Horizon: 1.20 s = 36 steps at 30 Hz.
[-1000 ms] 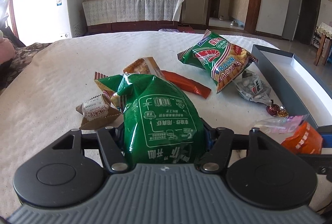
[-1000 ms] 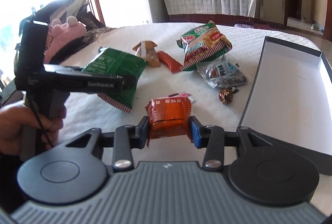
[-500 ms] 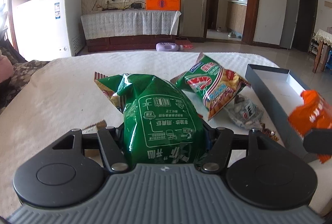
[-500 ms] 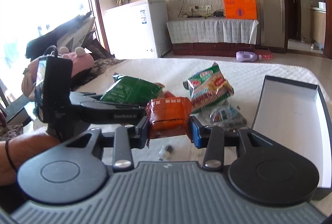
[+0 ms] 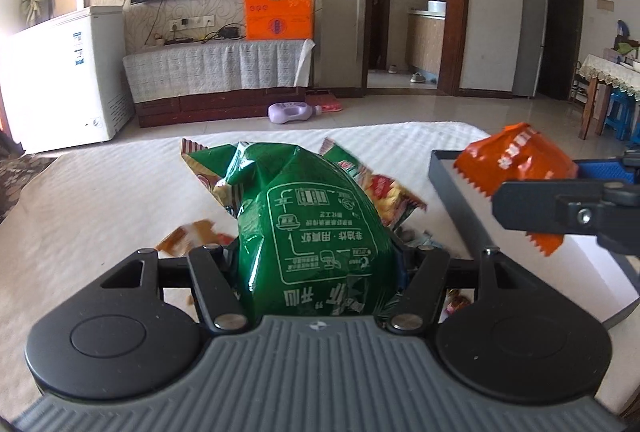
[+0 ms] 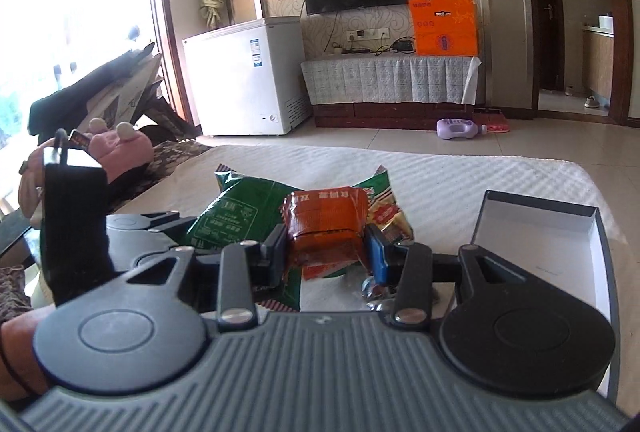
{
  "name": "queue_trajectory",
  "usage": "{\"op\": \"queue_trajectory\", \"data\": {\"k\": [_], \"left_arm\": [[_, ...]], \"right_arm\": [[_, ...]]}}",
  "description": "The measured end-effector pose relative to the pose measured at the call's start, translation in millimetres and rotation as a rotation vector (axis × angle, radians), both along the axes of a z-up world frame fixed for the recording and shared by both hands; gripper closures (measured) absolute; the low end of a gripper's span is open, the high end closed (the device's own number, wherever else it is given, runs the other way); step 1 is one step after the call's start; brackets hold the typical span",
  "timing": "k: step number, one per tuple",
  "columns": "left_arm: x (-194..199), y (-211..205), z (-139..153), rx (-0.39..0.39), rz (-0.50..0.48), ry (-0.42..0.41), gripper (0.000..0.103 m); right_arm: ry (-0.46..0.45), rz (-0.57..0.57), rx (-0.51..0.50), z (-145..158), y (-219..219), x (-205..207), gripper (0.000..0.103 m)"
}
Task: Organize snacks
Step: 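Carry the green bag into the grey box while the right tool carries the orange packet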
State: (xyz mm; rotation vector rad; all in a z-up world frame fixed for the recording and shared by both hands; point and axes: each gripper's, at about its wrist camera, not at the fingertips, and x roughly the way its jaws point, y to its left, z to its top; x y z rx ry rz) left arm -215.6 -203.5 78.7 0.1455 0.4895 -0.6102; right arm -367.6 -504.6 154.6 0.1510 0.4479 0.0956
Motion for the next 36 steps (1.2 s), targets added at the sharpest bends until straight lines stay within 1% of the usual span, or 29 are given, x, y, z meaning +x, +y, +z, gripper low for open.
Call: {"op": "queue_trajectory", "data": {"k": [6,12,16,28,36], "left_arm": [[0.5,-30.6,5.0,-0.021,-0.049,-0.017,0.035],[-2.6,-66.8,0.0,-0.027,-0.102,-0.009,0.035],[-8.6,-86.5,-2.1,-0.032,-0.138,-0.012,0.035],[-12.9,-151.5,-15.3,-0.065,-0.236,0.035,0.034],[0.6,-190.9,-24.9,-0.059,-0.298,0.072,0.034]], "right_arm": [[-0.015,-0.066,0.02,-0.1,-25.9,-7.5,0.059],[-0.014,-0.128,0.041,-4.5,-48.2,-14.5,0.059],[-0.017,-0.156,0.032,-5.6,-58.6,-18.9,0.059],[-0.016,-0.265,0.037,-11.3,-96.5,-37.5,0.059],[-0.013,-0.316,0.044,-14.1,-112.0,-40.0,0.059]]}}
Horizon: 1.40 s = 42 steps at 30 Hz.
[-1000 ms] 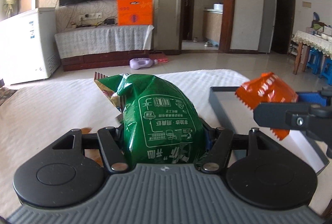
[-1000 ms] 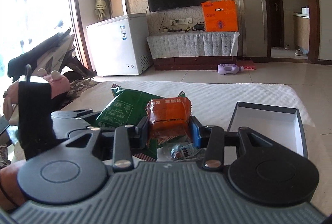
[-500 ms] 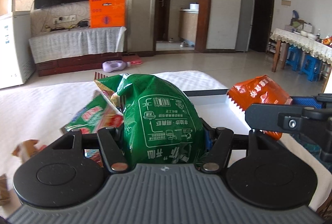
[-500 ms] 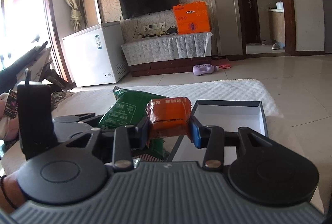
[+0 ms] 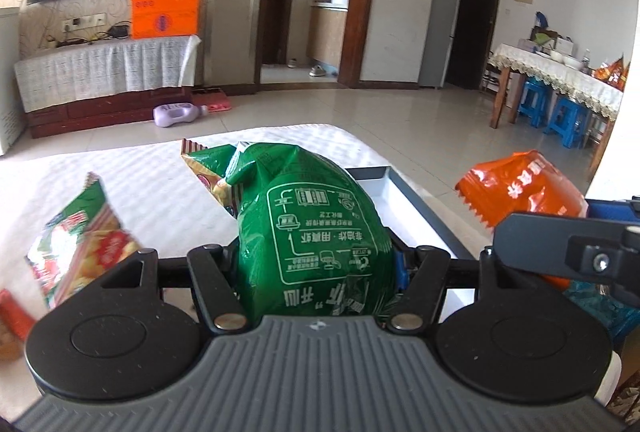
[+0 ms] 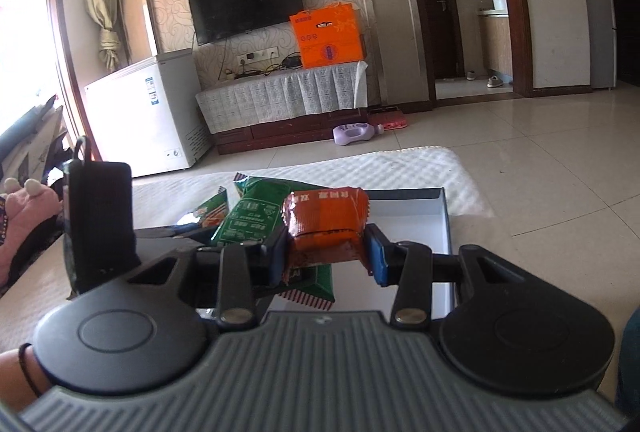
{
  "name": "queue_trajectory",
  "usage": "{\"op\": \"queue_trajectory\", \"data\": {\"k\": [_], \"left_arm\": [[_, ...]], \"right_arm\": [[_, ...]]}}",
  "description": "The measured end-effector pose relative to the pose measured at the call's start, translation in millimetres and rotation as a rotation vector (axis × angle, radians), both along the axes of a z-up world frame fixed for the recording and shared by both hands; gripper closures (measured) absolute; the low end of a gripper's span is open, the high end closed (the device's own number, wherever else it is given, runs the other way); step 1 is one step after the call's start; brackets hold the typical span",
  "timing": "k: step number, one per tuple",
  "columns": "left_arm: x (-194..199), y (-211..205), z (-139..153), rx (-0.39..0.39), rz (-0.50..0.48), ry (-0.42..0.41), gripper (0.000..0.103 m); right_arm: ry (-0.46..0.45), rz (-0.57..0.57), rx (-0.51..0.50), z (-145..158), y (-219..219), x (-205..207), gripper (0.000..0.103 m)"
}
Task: Organize snacks
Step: 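Carry the green bag into the grey box while the right tool carries the orange packet, then lower the orange packet into the grey box and open the right tool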
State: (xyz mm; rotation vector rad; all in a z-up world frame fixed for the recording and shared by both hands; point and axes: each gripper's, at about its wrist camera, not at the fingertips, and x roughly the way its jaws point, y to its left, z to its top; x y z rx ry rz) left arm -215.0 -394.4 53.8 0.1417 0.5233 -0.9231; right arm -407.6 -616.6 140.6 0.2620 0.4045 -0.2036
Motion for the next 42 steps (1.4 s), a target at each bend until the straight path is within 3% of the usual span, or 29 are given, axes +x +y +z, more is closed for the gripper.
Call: {"op": "queue_trajectory", "data": {"k": [9,18,24,27,42], "left_arm": [[19.7,-44.0,-14.6,0.046,-0.089,0.016,0.034],[36.3,-62.3,-21.0,0.078,-0.077,0.024,0.034],[33.3,-59.5,-23.2,0.081,-0.063,0.018,0.029],[26.9,-56.5,-19.1,0.082,-0.048,0.007,0.021],[22.6,-34.0,-12.5,0.085,-0.015,-0.035,0.018]], "right_arm": [[0.011,-0.041,0.001,-3.6,-12.9,-3.2,0.059],[0.024,-0.043,0.0,-7.8,-13.8,-2.5,0.059],[0.025,-0.045,0.003,-9.5,-13.7,-1.2,0.059],[0.022,-0.045,0.005,-8.4,-15.4,-0.3,0.059],[0.052,-0.074,0.034,-17.3,-26.4,2.1,0.059]]}}
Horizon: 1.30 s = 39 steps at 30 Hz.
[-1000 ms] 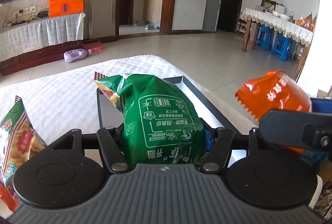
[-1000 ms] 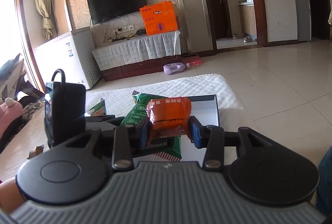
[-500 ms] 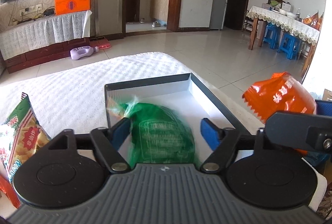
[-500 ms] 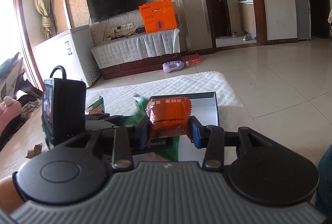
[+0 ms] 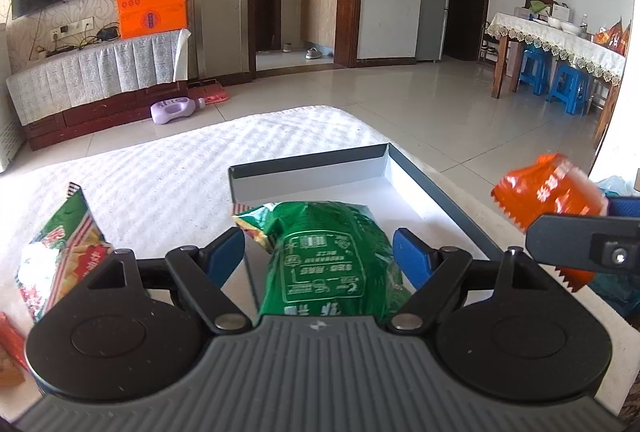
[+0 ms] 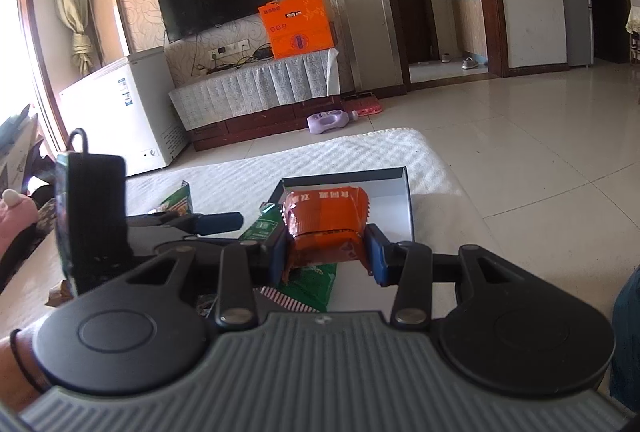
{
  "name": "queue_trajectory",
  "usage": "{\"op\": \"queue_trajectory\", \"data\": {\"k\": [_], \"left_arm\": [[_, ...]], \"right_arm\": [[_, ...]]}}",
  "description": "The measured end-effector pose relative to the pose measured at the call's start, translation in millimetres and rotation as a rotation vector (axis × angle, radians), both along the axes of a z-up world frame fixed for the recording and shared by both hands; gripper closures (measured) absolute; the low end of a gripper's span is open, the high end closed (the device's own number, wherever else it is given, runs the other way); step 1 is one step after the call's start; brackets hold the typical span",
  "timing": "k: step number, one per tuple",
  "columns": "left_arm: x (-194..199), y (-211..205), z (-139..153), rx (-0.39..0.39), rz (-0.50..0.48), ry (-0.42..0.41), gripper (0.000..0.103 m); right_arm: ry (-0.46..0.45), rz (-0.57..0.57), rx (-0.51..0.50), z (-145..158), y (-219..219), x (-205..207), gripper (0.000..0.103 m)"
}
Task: Organize snacks
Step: 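Lower the orange packet into the grey box and open the right tool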
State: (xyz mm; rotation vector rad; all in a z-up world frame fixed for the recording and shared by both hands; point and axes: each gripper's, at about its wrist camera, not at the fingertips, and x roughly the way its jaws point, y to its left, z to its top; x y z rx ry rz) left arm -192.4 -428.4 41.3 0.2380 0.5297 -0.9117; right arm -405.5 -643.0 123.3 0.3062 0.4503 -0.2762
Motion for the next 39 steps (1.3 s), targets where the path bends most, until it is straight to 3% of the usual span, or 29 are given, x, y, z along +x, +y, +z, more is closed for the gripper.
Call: {"op": "queue_trajectory", "data": {"k": [15,39], "left_arm": [[-2.7,61.1,27.4,-0.045,0.045,-0.03,0.016],[-12.9,189.8,52.0,-0.01,0.156,-0.088,0.015]], "right_arm": [[0.198,0.058,0.033,-37.5,19.8,31.3,0.059],[0.338,-0.014,-0.051,-57.1,34.8,67.9,0.056]]}}
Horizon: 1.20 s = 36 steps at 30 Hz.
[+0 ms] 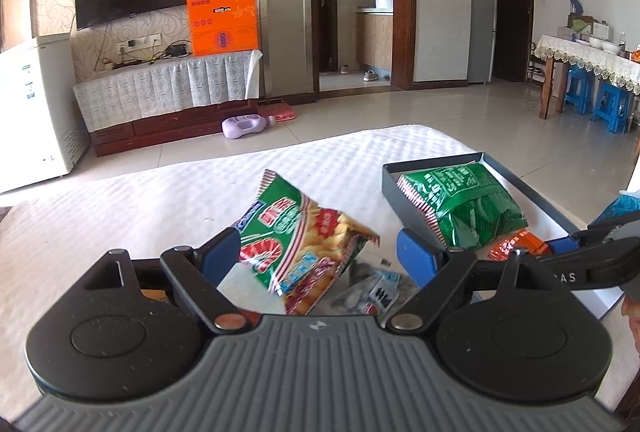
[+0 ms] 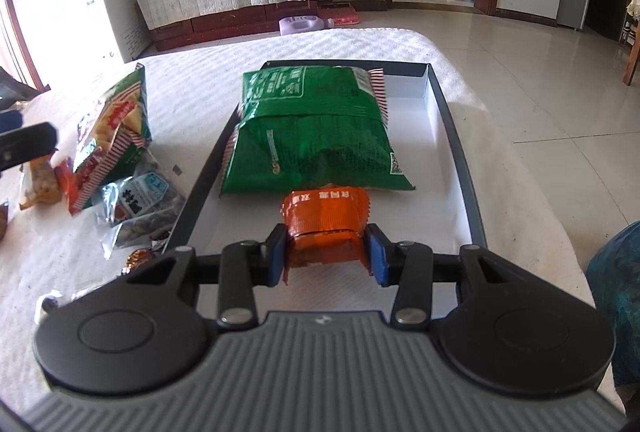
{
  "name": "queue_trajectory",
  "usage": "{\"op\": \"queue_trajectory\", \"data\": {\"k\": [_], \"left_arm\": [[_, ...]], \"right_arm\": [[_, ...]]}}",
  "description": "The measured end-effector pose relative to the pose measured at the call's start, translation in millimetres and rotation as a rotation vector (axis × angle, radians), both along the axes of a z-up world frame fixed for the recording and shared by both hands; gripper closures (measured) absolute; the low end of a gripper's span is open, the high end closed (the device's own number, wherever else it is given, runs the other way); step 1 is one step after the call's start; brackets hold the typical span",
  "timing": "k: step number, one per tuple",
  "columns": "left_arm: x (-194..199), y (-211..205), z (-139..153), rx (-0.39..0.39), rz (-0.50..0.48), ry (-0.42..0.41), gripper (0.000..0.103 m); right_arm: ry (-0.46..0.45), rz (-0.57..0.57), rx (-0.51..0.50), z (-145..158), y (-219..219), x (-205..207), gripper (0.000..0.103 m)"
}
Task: Organize snacks
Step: 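Lower the orange packet into the grey box and open the right tool, then grasp a white candy with the left tool while the right tool grasps the tube snack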
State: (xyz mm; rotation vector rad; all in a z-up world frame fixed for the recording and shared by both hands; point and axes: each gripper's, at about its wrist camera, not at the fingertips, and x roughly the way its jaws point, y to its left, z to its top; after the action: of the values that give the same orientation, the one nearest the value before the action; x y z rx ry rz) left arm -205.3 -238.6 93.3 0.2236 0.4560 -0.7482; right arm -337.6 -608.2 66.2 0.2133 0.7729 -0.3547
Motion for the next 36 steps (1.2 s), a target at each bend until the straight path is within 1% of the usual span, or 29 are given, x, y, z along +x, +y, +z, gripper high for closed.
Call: {"op": "queue_trajectory", "data": {"k": [1,3,6,10,17,19,21,23,24,26,27,29,30,31,32,35,36], "left_arm": [[-1.3,-0.6,1.5,0.003,0.007,-0.001,0.015],[-4.0,4.6,1.7,0.005,0.017,0.001,0.015],[-8.3,12.2,2.9,0.005,0.042,0.012,0.015],[-17.2,23.7,4.2,-0.002,0.067,0.022,0.015],[-39.2,43.2,-2.3,0.022,0.098,0.037,0.015],[-45.9,46.9,-5.7,0.027,0.12,0.044,0.015],[-53.2,52.9,-11.6,0.029,0.149,0.055,0.015],[-60.3,57.9,-18.8,0.042,0.178,0.063,0.016],[-62.5,59.2,-21.9,0.05,0.181,0.07,0.016],[-66.5,62.6,-29.4,0.07,0.192,0.083,0.017],[-67.9,63.5,-32.9,0.079,0.195,0.087,0.017],[-68.6,64.5,-39.6,0.092,0.188,0.101,0.025],[-68.7,63.7,-43.2,0.099,0.177,0.11,0.027],[-68.6,62.4,-47.5,0.108,0.166,0.118,0.033],[-67.9,60.9,-50.7,0.116,0.159,0.124,0.037],[-64.2,58.5,-60.8,0.125,0.15,0.148,0.039],[-63.1,58.9,-62.5,0.117,0.147,0.157,0.039]], "right_arm": [[0.01,-0.001,-0.004,-1.0,1.0,1.2,0.056],[0.027,-0.001,-0.008,-2.6,2.5,2.9,0.048],[0.036,0.007,-0.006,-4.0,4.1,0.9,0.046],[0.032,0.012,-0.001,-2.4,6.1,-8.0,0.045],[-0.01,0.005,0.011,8.3,12.7,-28.7,0.045],[-0.048,-0.004,0.017,15.7,15.5,-35.9,0.045],[-0.106,0.002,0.037,24.9,21.4,-44.2,0.045],[-0.169,0.042,0.069,33.1,32.2,-51.9,0.045],[-0.196,0.082,0.08,37.1,39.8,-54.7,0.045],[-0.22,0.171,0.07,41.6,59.9,-55.6,0.046],[-0.218,0.222,0.057,42.2,71.8,-54.5,0.046],[-0.189,0.312,0.035,40.0,93.9,-49.1,0.047],[-0.168,0.342,0.016,38.1,103.1,-45.7,0.047],[-0.149,0.364,-0.004,36.0,111.0,-42.8,0.047],[-0.134,0.382,-0.016,33.8,117.2,-40.5,0.047],[-0.11,0.408,-0.017,30.0,126.1,-35.6,0.047],[-0.102,0.412,-0.019,29.3,127.3,-34.5,0.047]]}}
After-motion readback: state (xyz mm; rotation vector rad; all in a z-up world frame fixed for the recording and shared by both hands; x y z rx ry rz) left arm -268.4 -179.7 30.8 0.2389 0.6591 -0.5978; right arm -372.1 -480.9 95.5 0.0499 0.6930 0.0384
